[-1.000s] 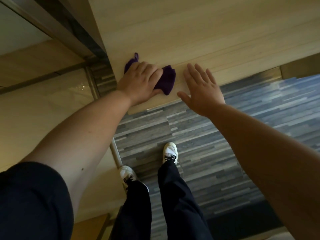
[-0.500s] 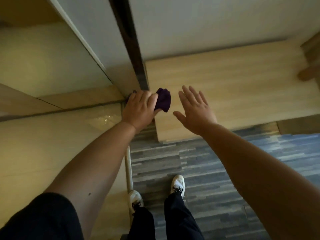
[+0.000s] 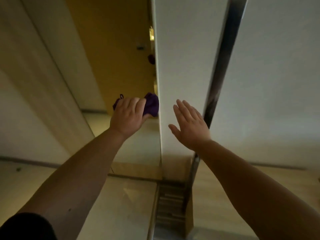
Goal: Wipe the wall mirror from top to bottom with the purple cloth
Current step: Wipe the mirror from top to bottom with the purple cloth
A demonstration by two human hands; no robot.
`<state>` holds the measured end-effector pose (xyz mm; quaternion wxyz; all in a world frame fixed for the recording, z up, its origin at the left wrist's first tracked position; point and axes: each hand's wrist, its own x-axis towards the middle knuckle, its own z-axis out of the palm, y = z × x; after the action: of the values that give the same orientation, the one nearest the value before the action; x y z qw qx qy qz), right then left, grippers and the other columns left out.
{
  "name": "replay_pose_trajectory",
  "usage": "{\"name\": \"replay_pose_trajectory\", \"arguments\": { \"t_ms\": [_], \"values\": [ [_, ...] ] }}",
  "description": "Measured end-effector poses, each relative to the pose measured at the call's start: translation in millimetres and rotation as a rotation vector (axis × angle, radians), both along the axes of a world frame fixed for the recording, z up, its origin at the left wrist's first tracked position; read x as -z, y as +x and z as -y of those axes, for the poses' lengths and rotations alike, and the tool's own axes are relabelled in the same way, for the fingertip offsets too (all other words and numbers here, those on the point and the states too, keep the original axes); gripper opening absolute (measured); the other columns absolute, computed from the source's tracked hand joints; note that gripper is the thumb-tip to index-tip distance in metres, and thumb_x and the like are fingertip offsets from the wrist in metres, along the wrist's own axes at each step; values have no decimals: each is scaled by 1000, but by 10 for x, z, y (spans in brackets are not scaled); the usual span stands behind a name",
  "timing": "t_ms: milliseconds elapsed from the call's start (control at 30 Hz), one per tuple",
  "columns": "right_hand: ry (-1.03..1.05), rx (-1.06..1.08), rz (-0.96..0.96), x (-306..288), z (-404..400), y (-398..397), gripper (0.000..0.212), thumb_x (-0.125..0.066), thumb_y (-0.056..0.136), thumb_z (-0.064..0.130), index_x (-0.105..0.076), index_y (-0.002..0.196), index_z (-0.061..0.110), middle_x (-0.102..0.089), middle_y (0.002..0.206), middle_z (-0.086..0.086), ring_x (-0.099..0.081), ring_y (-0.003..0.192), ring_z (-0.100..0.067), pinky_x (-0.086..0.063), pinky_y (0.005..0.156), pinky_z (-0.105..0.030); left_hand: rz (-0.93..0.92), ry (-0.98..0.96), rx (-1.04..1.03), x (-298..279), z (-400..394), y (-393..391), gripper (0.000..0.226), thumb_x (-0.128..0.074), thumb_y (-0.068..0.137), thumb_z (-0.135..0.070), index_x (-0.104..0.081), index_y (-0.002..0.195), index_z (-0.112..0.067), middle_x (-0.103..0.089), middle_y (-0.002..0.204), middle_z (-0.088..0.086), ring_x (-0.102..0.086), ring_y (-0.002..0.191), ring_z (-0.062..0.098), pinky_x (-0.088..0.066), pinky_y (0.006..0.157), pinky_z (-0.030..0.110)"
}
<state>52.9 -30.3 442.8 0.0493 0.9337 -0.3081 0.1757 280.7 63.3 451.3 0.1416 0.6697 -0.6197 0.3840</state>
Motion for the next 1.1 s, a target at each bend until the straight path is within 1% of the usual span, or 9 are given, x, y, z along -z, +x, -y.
{"name": "replay_pose_trajectory", "arguments": {
  "t_ms": [200, 333, 467, 567, 700, 767, 833, 1000, 1100],
  "values": [
    [-209, -51, 109, -975, -135, 839, 69, -21, 103, 54, -14, 157, 11, -9, 166, -9, 7, 151, -19, 6, 121, -37, 122, -150, -78, -1019, -492, 782, 50, -49, 94, -46, -55, 119, -3, -61, 106, 16, -58, 89, 35, -45, 79, 47],
    [-281, -64, 154, -1547, -231, 1378, 71, -19, 101, 56, -9, 158, 13, -2, 167, -6, 18, 146, -15, 13, 119, -36, 179, -208, -137, -1541, -737, 1283, 50, -49, 95, -45, -55, 121, -3, -61, 108, 15, -57, 92, 35, -45, 81, 47],
    [-389, -85, 207, -1970, -185, 1792, 78, -6, 96, 58, -18, 157, 12, -12, 166, -9, 10, 148, -18, 5, 122, -40, 231, -284, -195, -1936, -773, 1686, 50, -46, 95, -46, -55, 121, -4, -61, 109, 14, -57, 92, 33, -43, 83, 46],
    [-456, -89, 235, -2263, -88, 2039, 72, -16, 101, 55, -22, 157, 11, -17, 165, -10, 3, 151, -21, 6, 120, -40, 248, -329, -228, -2152, -701, 1902, 51, -45, 96, -46, -55, 122, -4, -60, 109, 13, -57, 94, 32, -42, 84, 45],
    [-493, -117, 249, -2570, 155, 2356, 68, -31, 104, 52, -17, 158, 13, -9, 166, -7, 12, 150, -19, 17, 118, -37, 268, -379, -248, -2403, -491, 2183, 50, -56, 93, -44, -54, 123, -4, -60, 109, 13, -56, 94, 33, -42, 84, 46],
    [-547, -116, 253, -2707, 343, 2528, 66, -24, 104, 53, -18, 157, 13, -10, 166, -8, 6, 153, -22, 14, 120, -39, 277, -407, -252, -2533, -348, 2308, 50, -57, 92, -44, -54, 123, -4, -59, 109, 13, -56, 93, 33, -43, 84, 46],
    [-597, -105, 247, -2886, 538, 2712, 70, -16, 102, 55, -20, 157, 12, -13, 166, -9, 0, 153, -26, 6, 123, -43, 282, -447, -253, -2720, -202, 2424, 50, -49, 95, -45, -55, 122, -4, -60, 107, 13, -57, 93, 33, -43, 83, 46],
    [-663, -164, 265, -3507, 828, 3175, 89, 15, 91, 66, -12, 157, 12, -5, 166, -7, 7, 153, -24, 5, 123, -45, 291, -559, -285, -3283, 82, 2752, 52, -42, 94, -45, -53, 124, -4, -59, 110, 13, -56, 93, 33, -43, 83, 46],
    [-723, -154, 285, -3809, 973, 3414, 76, -3, 99, 62, -12, 158, 14, -4, 166, -6, 7, 153, -23, 4, 123, -45, 293, -596, -290, -3542, 202, 2998, 51, -42, 95, -45, -53, 125, -4, -59, 111, 13, -56, 94, 33, -43, 84, 46]
  ]
}}
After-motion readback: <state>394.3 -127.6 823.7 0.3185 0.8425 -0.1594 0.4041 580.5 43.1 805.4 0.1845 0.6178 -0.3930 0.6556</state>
